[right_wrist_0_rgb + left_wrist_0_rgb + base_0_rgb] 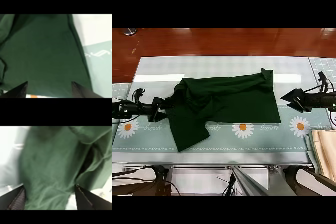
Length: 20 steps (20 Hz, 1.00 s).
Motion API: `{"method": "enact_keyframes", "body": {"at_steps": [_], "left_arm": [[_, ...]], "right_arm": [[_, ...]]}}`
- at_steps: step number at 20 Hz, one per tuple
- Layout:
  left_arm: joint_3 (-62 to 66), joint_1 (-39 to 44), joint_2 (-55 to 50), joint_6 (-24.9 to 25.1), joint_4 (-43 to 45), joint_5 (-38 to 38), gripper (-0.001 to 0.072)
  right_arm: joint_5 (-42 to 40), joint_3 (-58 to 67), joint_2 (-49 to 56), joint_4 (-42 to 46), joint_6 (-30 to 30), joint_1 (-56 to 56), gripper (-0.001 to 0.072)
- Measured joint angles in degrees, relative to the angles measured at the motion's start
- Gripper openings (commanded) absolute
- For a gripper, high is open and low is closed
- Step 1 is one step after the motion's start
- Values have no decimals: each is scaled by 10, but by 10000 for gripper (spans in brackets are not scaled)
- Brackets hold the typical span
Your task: Fold the shirts.
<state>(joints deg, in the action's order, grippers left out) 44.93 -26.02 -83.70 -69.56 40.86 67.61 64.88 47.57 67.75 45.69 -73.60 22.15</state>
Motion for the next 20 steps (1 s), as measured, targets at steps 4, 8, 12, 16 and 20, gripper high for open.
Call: {"method": "enact_keyframes", "body": {"at_steps": [4, 8, 12, 16, 20], "left_arm": [[-3, 19, -11, 14, -6, -21, 34], [-3, 30, -13, 43, -15, -14, 34], [-3, 28, -13, 56, -21, -1, 34], [-3, 28, -13, 59, -23, 7, 34], [-3, 31, -13, 60, -23, 9, 34]], "right_arm": [[-12, -3, -1, -10, 0, -9, 620], [-29, -3, -1, 20, -23, -11, 620], [-17, -5, 2, 144, -94, -12, 620], [50, -5, 35, 196, -106, -12, 620], [80, -5, 65, 198, -100, -12, 620]]}}
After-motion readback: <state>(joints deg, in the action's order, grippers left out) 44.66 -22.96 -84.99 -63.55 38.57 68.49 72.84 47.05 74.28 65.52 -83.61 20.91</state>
